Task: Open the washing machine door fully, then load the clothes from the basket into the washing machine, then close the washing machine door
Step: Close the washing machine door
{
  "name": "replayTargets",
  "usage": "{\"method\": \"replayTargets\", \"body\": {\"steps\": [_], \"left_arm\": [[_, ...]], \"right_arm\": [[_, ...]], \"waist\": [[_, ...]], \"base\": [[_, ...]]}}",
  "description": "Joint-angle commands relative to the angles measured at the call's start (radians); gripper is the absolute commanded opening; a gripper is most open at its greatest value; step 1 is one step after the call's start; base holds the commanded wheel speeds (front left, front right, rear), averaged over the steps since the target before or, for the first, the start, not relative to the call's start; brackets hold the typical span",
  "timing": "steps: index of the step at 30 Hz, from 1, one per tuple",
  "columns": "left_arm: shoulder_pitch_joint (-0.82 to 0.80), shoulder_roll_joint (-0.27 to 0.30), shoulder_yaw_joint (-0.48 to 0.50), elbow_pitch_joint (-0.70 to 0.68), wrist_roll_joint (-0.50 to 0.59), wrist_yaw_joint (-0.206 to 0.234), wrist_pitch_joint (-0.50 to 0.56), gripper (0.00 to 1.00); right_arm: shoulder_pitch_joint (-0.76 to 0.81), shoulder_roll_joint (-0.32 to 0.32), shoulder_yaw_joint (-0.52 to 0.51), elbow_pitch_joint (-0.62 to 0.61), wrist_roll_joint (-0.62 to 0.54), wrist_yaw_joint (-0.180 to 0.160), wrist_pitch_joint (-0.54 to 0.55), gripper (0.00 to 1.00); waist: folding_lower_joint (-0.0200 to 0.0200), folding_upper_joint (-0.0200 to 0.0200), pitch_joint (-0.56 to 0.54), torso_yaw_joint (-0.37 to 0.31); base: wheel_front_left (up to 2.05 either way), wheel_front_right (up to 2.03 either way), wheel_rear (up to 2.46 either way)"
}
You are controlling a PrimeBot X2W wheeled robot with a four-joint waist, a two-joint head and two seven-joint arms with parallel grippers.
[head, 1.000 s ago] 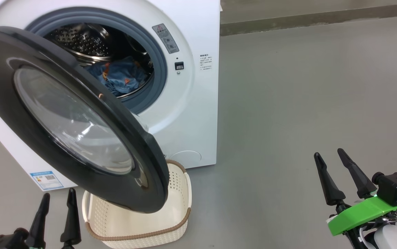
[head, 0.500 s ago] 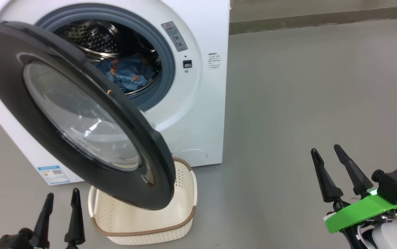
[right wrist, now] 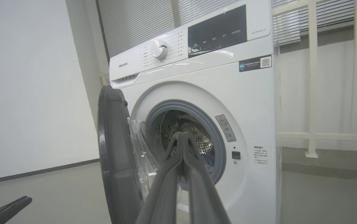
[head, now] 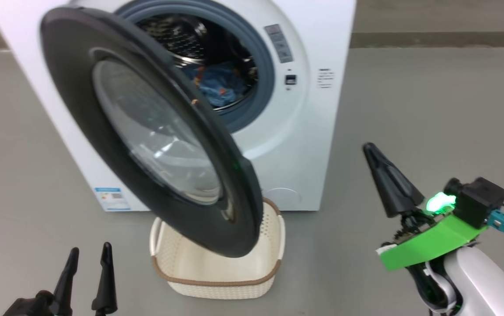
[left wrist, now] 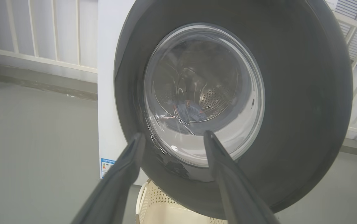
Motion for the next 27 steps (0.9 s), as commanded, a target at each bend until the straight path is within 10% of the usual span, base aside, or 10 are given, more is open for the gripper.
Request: {"method": "replayTargets", "body": {"steps": [1,11,27], "left_arm": [[-0.017,0.013,0.026,-0.014,0.003,-0.003,-0.009,1.0],[-0.02,0.02,0.004,0.001,-0.003,-0.006,-0.008,1.0],[-0.024,0.001,-0.031,0.019,-0.018,-0.009,-0.007,1.0]], "right_arm": [[-0.047,-0.003,0.037,-0.046,0.008,0.004,-0.008,0.0],[-0.099,0.012,0.215,-0.078,0.017,0.004,-0.008,0.0],[-0.192,-0.029,0.415,0.226,0.044,0.004,-0.008,0.0]], "waist": [[0.0,0.0,-0.01,0.074],[0.0,0.0,-0.026,0.222],[0.0,0.0,-0.004,0.372]], "base": [[0.0,0.0,0.0],[0.0,0.0,0.0],[0.0,0.0,0.0]]}}
